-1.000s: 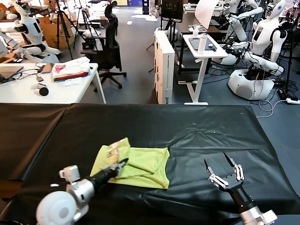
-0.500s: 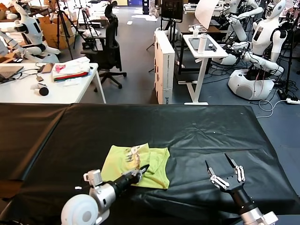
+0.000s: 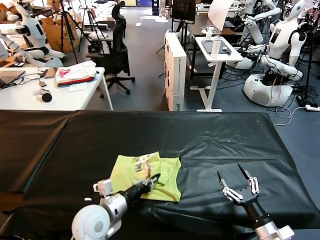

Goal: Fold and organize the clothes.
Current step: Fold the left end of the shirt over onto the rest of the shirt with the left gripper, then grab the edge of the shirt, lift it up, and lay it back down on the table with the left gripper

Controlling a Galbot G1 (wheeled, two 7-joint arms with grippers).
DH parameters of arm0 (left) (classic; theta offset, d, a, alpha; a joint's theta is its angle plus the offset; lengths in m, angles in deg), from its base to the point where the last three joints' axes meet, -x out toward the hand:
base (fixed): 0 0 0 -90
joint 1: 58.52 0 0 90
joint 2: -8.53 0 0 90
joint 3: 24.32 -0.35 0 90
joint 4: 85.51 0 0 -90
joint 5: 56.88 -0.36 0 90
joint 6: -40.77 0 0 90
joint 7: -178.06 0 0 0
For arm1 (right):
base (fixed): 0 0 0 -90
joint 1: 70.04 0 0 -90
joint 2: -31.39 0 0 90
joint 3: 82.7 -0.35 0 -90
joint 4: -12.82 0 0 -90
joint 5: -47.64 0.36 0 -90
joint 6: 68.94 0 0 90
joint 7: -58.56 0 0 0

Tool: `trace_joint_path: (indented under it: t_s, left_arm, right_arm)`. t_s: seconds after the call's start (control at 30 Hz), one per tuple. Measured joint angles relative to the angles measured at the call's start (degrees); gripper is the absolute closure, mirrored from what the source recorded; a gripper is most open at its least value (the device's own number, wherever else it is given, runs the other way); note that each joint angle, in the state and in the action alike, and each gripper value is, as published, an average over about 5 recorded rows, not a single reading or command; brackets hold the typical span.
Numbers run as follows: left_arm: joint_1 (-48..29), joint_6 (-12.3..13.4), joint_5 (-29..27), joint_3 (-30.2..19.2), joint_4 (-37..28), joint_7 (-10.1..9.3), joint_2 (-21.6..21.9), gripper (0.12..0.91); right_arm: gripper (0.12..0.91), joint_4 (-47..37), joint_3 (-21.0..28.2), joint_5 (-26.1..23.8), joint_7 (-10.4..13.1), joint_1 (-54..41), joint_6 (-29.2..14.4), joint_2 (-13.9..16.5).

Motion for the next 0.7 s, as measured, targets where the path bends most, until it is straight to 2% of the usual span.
trace_joint_path:
  t_s: [0.07, 0.13, 0.2, 0.47, 0.5, 0.57, 0.7]
  left_arm:
    - [-0.22, 0.00, -0.70, -0.36, -0.62, 0.02, -0.75, 0.845]
    - [-0.50, 0.00, -1.27, -0.67, -1.25, 0.05, -1.58, 0.788]
    - [-0.73, 0.00, -1.83, -0.97, -1.67, 0.04, -2.51, 0.692]
    - [0.18, -0.01, -4.39, -2.42, -0.92, -0.16, -7.50, 0.222]
    - [0.47, -0.01, -4.48, -2.50, -0.57, -0.19, -8.10, 0.183]
    - [1.15, -0.01, -4.56, -2.50, 0.30, -0.28, -9.17, 0.139]
    - [2.81, -0.01, -4.89, -1.99, 2.42, -0.40, -10.92, 0.124]
  right_arm:
    - [0.118, -0.27, 0.40, -0.23, -0.02, -0.31, 0.00, 0.17]
    - [0.118, -0.64, 0.85, -0.34, -0.08, -0.70, 0.00, 0.54]
    - [0.118, -1.06, 1.29, -0.35, -0.21, -1.14, 0.07, 1.02]
    - [0.118, -1.59, 3.34, -0.48, -0.21, -2.79, 1.97, 3.36]
    - [0.118, -1.58, 3.64, -0.53, -0.08, -2.99, 2.26, 3.64]
    - [0.118, -1.51, 4.38, -0.91, 0.56, -3.41, 3.14, 4.27]
    - [0.118, -0.73, 6.51, -1.97, 2.85, -4.21, 6.61, 5.55]
